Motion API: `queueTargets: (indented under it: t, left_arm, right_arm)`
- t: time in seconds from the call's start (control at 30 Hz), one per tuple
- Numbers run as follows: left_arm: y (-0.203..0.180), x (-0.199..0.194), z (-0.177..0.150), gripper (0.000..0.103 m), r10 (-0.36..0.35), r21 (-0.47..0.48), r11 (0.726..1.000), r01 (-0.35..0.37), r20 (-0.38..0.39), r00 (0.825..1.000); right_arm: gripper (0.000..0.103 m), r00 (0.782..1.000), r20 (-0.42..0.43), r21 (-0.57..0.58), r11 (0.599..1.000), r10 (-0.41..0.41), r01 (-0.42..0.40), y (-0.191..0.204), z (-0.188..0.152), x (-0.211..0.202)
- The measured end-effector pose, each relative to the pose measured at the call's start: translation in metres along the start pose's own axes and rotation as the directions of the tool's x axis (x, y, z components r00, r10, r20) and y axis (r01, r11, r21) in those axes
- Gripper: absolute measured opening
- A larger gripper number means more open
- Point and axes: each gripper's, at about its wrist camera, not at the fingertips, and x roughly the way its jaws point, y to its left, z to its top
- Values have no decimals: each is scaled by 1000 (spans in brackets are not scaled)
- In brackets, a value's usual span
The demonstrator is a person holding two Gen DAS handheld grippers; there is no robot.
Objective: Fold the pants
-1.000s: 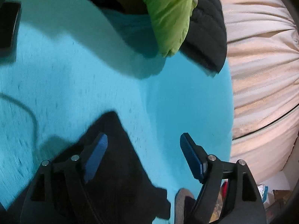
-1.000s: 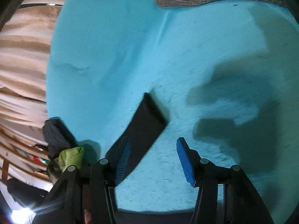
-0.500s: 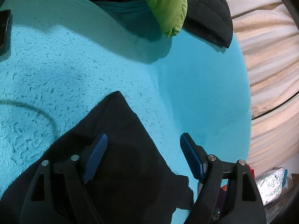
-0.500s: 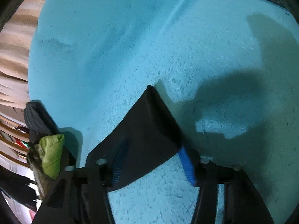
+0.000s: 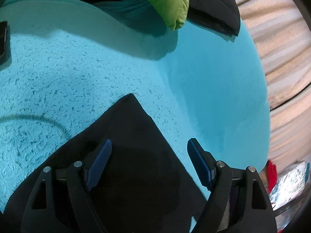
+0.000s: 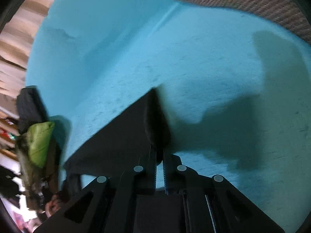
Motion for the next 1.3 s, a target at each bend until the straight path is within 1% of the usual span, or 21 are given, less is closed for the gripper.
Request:
queueTargets:
  t: [0.07, 0.17, 0.27, 0.33, 0.4, 0.43, 0.57, 0.6, 0.63, 0.67, 0.7, 0.73, 0.83, 0.9, 0.97, 1.07, 1.1, 1.17, 1.2, 1.27, 1.3]
  left_arm:
    - [-2, 1, -1, 80, 11, 18, 1000, -11, -1, 1000]
    - [-3, 2, -1, 82, 23, 33, 999, -23, 4, 1000]
    - [-5, 3, -4, 86, 30, 50, 998, -31, 22, 999]
    - [-6, 3, -5, 88, 22, 59, 998, -24, 30, 999]
    - [-5, 3, -5, 88, 18, 67, 998, -20, 29, 999]
    - [-6, 4, -5, 88, 19, 72, 997, -21, 23, 1000]
    - [-6, 5, -5, 91, 12, 90, 996, -11, -4, 1000]
    - [-6, 5, -5, 91, 8, 92, 996, -7, -6, 1000]
    - [-5, 4, -5, 91, 3, 92, 996, -3, -5, 1000]
    - [-5, 4, -5, 91, -1, 93, 996, 2, -8, 1000]
    - [-5, 4, -4, 91, -4, 96, 995, 6, -17, 1000]
    - [-5, 4, -4, 91, -5, 99, 995, 8, -23, 1000]
    - [-7, 6, -6, 91, 8, 124, 992, -3, -41, 999]
    - [-11, 8, -8, 91, 36, 158, 987, -28, -49, 998]
    - [-18, 11, -11, 92, 71, 207, 977, -58, -54, 996]
    - [-32, 5, -18, 92, 170, 280, 947, -160, -12, 985]
    - [-43, 0, -23, 92, 233, 339, 912, -232, 37, 972]
    - [-62, -7, -34, 92, 282, 442, 843, -308, 125, 951]
    - [-75, -12, -45, 92, 308, 505, 781, -367, 200, 930]
    - [-85, -14, -56, 92, 324, 550, 728, -409, 250, 913]
    - [-87, -14, -59, 92, 328, 556, 718, -418, 258, 909]
  right_arm:
    - [11, 994, 70, -44, 995, -84, 88, 8, -1, -10]
    - [11, 990, 122, -243, 965, -70, 98, 47, -15, -17]
    - [11, 991, 125, -429, 897, -55, 104, 84, -33, -8]
    - [13, 995, 88, -516, 852, -48, 87, 95, -43, 7]
    - [15, 992, 52, -567, 814, -116, 125, 96, -52, 28]
    - [16, 993, 85, -569, 814, -86, 119, 95, -55, 27]
    - [21, 998, 52, -520, 853, -21, 45, 83, -53, 22]
    - [28, 999, 37, -513, 858, 10, 11, 80, -52, 21]
    - [44, 999, 15, -516, 856, 46, -32, 81, -52, 22]
    - [53, 997, -15, -529, 845, 79, -75, 81, -52, 23]
    - [68, 995, -34, -547, 832, 92, -95, 84, -54, 23]
    - [79, 995, -52, -579, 809, 87, -101, 91, -59, 23]
    - [84, 999, -44, -660, 750, 13, -38, 105, -72, 26]
    - [84, 1000, -27, -679, 734, -14, -9, 110, -79, 25]
    - [84, 1000, -20, -675, 738, 0, -13, 114, -81, 28]
    - [84, 998, -30, -643, 764, 54, -61, 99, -76, 23]
    - [84, 997, -36, -628, 774, 76, -81, 95, -75, 22]
    - [84, 994, -45, -609, 786, 103, -110, 84, -69, 22]
    - [84, 992, -47, -604, 788, 113, -118, 83, -70, 21]
    - [84, 993, -45, -608, 785, 111, -115, 83, -69, 22]
    - [84, 994, -42, -615, 781, 102, -106, 85, -70, 23]
